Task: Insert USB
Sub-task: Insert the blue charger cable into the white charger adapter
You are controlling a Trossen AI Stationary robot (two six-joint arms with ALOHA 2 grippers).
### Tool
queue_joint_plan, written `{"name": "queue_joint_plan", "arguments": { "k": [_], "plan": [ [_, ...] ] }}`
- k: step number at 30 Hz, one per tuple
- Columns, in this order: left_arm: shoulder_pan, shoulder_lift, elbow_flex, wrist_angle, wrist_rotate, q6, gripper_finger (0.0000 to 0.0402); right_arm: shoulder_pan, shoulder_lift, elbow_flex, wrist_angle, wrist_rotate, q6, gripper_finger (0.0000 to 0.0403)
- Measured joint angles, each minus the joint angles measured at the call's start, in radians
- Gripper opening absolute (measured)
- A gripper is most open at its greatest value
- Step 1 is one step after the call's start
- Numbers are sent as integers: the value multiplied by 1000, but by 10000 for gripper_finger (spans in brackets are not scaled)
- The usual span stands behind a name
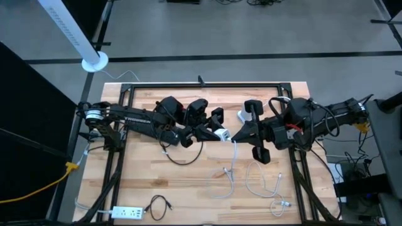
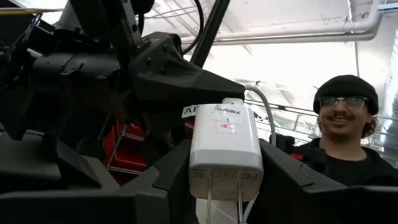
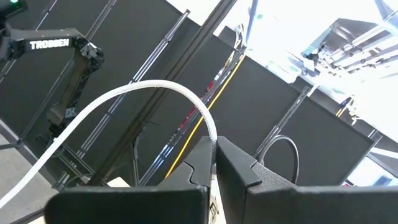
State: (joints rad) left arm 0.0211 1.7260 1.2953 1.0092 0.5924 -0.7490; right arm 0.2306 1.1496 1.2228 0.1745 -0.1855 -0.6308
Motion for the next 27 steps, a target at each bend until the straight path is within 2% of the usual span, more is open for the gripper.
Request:
{"name": "queue_joint_plan", "arguments": {
  "k": [27],
  "plan": [
    [-14,1,0,47,-8,3,129,-2,0,0,19,2,18,0]
  ]
}}
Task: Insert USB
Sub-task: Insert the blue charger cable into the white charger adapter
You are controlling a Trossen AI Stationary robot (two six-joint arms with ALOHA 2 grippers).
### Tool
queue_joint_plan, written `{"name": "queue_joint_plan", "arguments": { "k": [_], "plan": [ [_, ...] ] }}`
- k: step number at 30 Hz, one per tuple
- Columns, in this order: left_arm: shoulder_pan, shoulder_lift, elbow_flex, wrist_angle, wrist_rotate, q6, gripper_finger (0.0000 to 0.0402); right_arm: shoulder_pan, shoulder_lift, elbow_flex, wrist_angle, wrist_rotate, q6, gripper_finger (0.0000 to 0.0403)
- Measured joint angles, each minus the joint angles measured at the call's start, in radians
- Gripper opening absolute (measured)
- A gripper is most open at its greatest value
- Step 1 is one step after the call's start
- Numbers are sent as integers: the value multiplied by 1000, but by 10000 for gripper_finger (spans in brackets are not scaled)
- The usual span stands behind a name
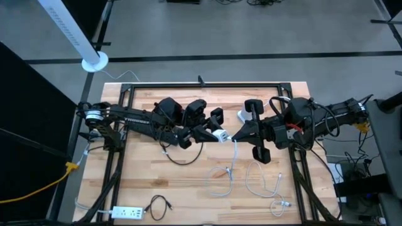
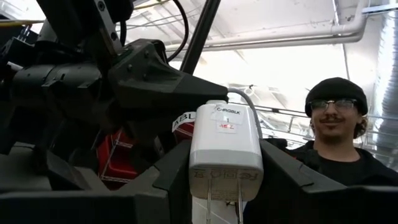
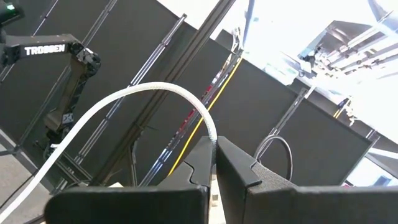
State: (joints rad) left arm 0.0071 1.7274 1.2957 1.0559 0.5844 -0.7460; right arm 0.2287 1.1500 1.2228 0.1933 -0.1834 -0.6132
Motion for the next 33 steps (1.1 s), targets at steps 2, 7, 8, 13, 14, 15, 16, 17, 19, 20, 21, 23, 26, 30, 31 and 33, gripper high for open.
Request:
{"name": "queue_joint_plan", "arguments": {
  "k": [2,7,8,13,14,15,16,17,19,20,21,23,26,30,31,33],
  "plan": [
    [0,0,0,-1,-9,-1,129,0,0,0,0,0,0,0],
    [0,0,0,-1,-17,0,129,0,5,0,8,0,0,0],
    [0,0,0,-2,-17,0,129,0,7,0,10,-1,0,0],
    [-1,1,0,-5,-11,0,129,0,28,0,22,-6,1,0],
    [-1,1,0,-5,-10,0,129,0,29,0,22,-6,1,0],
    [-1,1,0,-5,-9,0,129,0,30,0,23,-6,0,0],
    [-1,1,0,-5,-4,0,129,0,30,0,24,-5,1,0],
    [0,1,0,-5,3,-2,129,0,30,0,24,-5,5,0],
    [0,1,0,-5,10,-6,129,0,28,0,22,-2,12,0],
    [0,1,0,-5,8,-6,129,-1,28,0,21,0,13,0],
    [0,1,0,-5,8,-7,129,-2,28,0,22,0,13,0],
    [0,1,0,-5,9,-7,129,-2,29,0,22,0,24,0],
    [0,1,0,-5,10,-6,129,-7,30,0,20,-1,37,0],
    [-3,1,0,1,11,-5,129,-11,30,0,5,0,36,0],
    [-3,1,0,2,13,-5,129,-13,30,0,-2,4,36,0],
    [-3,0,0,3,17,-5,129,-13,30,1,-5,15,37,0]
  ]
}}
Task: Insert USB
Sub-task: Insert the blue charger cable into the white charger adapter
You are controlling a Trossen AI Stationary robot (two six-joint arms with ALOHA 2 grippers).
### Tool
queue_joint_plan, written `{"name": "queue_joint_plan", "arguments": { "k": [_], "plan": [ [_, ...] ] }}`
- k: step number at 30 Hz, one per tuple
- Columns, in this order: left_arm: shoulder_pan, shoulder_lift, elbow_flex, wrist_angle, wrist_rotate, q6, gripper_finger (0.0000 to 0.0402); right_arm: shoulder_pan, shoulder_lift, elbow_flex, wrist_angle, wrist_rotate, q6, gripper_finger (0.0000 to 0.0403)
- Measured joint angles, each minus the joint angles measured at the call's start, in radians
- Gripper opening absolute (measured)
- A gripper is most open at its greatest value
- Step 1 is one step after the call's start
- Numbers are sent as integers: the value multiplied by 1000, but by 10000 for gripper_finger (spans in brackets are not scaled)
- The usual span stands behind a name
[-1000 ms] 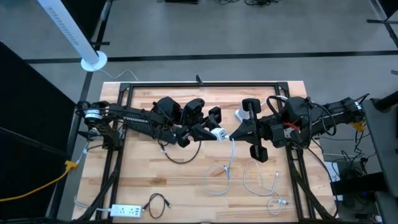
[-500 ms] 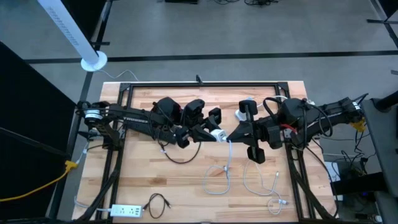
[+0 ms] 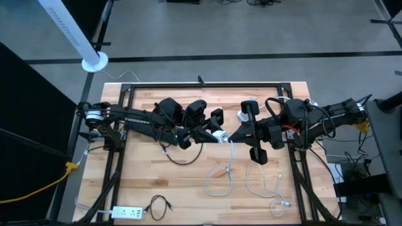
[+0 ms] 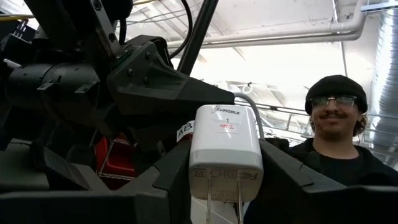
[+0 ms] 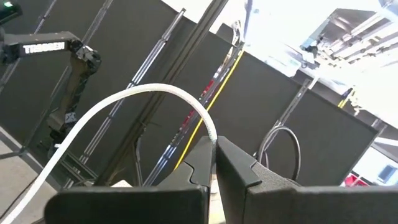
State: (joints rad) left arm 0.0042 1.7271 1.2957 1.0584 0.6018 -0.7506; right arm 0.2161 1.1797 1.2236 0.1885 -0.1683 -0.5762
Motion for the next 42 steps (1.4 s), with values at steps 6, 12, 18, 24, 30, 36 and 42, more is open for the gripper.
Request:
{"name": "queue_joint_plan", "arguments": {
  "k": [6,12,18,24,30,36,42],
  "plan": [
    [-2,0,0,1,2,0,129,0,0,0,-19,25,0,0],
    [-2,-2,0,4,7,0,129,0,0,0,-26,34,16,0],
    [-2,-2,0,5,9,0,129,0,0,0,-26,37,27,0],
    [-3,-4,0,5,-7,1,129,0,0,0,-25,38,-1,0],
    [-4,-5,0,6,-9,3,129,0,0,0,-33,55,-8,0],
    [-4,-8,0,-18,-11,10,129,0,1,0,-36,64,13,0],
    [-4,-8,0,-46,-11,17,129,0,1,0,-41,86,62,0]
  ]
}}
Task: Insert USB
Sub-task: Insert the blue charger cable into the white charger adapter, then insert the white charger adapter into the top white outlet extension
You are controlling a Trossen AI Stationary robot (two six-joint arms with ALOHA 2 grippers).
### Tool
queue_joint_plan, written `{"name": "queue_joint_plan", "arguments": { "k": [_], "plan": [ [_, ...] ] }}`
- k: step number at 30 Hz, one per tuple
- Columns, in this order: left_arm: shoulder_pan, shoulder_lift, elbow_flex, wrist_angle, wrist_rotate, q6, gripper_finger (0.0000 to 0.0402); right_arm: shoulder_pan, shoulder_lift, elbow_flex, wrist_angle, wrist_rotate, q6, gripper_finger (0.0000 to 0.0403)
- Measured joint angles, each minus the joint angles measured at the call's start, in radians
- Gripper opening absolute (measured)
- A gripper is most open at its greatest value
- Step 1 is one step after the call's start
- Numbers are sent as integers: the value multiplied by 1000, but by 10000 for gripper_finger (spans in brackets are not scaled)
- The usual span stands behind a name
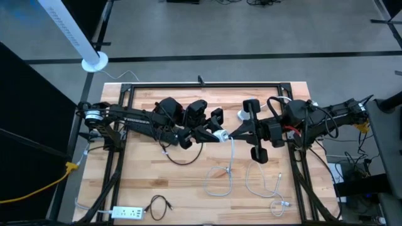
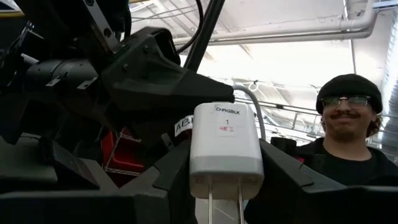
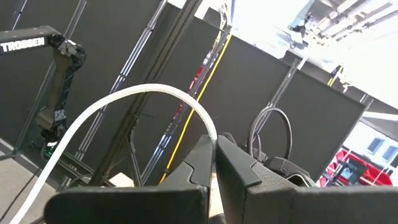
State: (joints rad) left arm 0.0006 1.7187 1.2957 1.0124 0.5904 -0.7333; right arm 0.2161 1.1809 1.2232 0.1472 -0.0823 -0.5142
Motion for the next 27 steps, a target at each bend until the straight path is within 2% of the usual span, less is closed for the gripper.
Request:
{"name": "queue_joint_plan", "arguments": {
  "k": [8,11,20,27],
  "plan": [
    [0,-1,0,-7,0,14,129,0,0,0,-20,1,46,12],
    [2,-1,0,-7,1,14,129,0,0,0,-21,4,55,52],
    [34,-32,0,-12,11,17,129,1,-25,-3,-42,42,104,205],
    [64,-90,4,-70,56,45,129,45,-84,-5,-139,226,99,272]
  ]
}}
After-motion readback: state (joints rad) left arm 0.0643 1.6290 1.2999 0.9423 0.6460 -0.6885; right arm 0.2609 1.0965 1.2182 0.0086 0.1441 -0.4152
